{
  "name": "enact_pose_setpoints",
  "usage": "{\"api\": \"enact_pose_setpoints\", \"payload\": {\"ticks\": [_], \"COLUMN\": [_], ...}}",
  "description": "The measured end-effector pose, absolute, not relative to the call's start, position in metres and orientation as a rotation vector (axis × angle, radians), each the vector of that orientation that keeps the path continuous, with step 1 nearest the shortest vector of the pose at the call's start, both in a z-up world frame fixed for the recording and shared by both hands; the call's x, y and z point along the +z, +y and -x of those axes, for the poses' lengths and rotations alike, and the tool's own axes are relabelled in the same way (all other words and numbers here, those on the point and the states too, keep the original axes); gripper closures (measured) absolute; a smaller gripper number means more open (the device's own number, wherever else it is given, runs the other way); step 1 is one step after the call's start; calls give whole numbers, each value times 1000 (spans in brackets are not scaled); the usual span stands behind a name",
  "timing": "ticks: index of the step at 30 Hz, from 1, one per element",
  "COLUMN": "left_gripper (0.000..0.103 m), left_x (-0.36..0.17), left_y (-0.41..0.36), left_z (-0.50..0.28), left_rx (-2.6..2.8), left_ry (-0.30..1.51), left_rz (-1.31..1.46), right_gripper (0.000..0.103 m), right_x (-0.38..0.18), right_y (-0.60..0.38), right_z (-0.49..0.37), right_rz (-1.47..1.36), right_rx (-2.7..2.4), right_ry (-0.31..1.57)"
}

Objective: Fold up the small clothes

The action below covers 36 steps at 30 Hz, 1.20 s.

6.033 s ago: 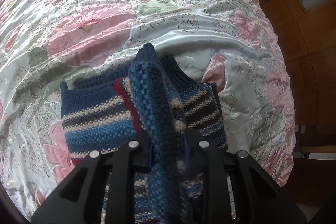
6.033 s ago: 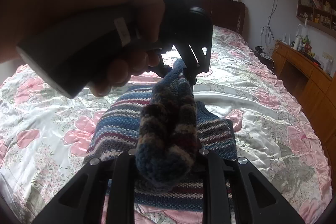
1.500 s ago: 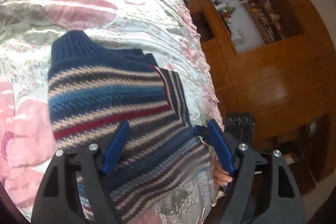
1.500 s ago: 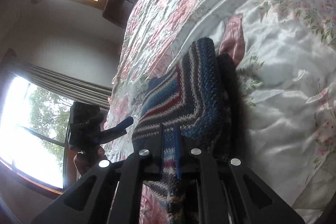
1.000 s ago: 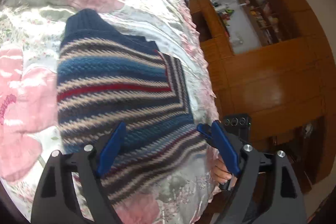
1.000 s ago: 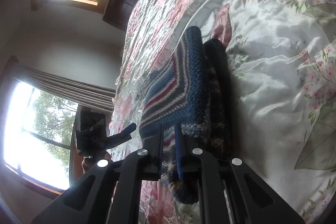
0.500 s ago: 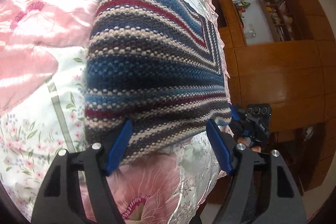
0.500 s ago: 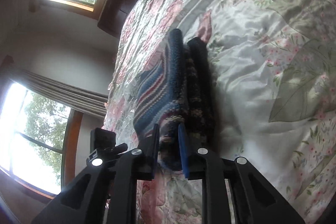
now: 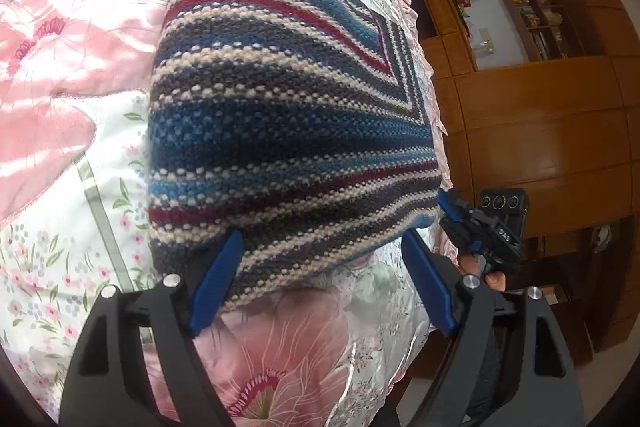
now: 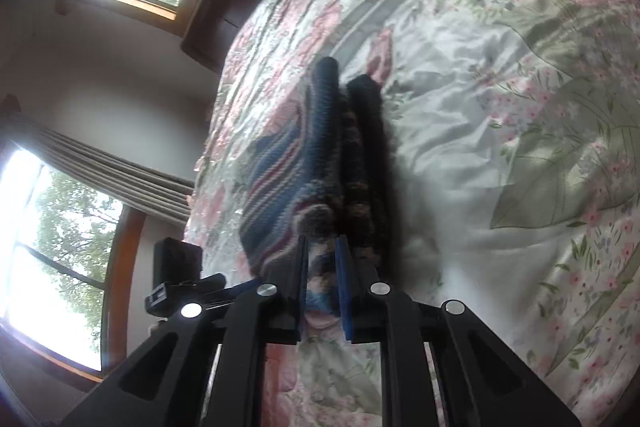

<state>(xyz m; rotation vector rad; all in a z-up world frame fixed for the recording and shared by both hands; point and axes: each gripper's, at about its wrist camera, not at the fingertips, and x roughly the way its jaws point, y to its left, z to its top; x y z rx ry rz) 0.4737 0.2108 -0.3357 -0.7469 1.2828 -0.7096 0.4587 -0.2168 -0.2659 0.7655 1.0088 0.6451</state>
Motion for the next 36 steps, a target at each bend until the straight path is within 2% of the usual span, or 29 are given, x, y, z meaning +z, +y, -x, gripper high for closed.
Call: {"api": "enact_pose_setpoints", "payload": {"ticks": [3, 5, 6, 8, 9, 10, 11, 12, 13, 15, 21, 24, 30, 32, 33, 34, 36], "left_gripper": [18, 18, 15, 9, 5, 3, 3, 3, 3, 3, 3, 3, 3, 3, 6, 12, 21], "left_x": [-333, -331, -328, -323, -319, -315, -312, -309, -308, -309, -335, -355, -367, -371, -373, -373, -366], "left_y": [211, 214, 216, 224, 230, 236, 244, 251, 258, 272, 295, 289, 257, 244, 240, 239, 240], "left_z": [-469, -466, -465, -463, -464, -465, -467, -471, -476, -490, -532, -551, -574, -578, -578, -579, -579], "left_rx": [-714, -709, -706, -695, -676, -651, -635, -628, -619, -593, -537, -528, -623, -635, -613, -597, -589], "left_ry": [1287, 1295, 1299, 1315, 1318, 1314, 1305, 1298, 1293, 1270, 1202, 1240, 1292, 1325, 1346, 1357, 1359], "left_rz": [725, 722, 728, 718, 689, 656, 636, 631, 632, 673, 939, 952, 916, 869, 846, 836, 837], "right_gripper": [84, 82, 83, 94, 88, 64, 46, 24, 19, 17, 15, 15, 14, 30, 48, 55, 60], "right_x": [-252, -272, -286, -297, -290, -279, -268, -260, -257, -261, -298, -316, -329, -330, -331, -328, -317], "right_y": [-188, -174, -175, -188, -197, -207, -218, -228, -233, -229, -179, -152, -143, -142, -141, -140, -137], "right_z": [-457, -465, -469, -472, -471, -470, -470, -473, -479, -502, -566, -583, -591, -589, -588, -585, -579], "right_rz": [-742, -711, -688, -696, -712, -721, -734, -753, -765, -791, -822, -742, -742, -708, -692, -676, -630], "right_rx": [735, 696, 642, 607, 608, 598, 571, 543, 530, 571, 628, 642, 660, 637, 631, 629, 615], "right_ry": [1012, 1107, 1158, 1198, 1177, 1139, 1099, 1067, 1065, 1113, 1266, 1345, 1354, 1359, 1365, 1355, 1317]}}
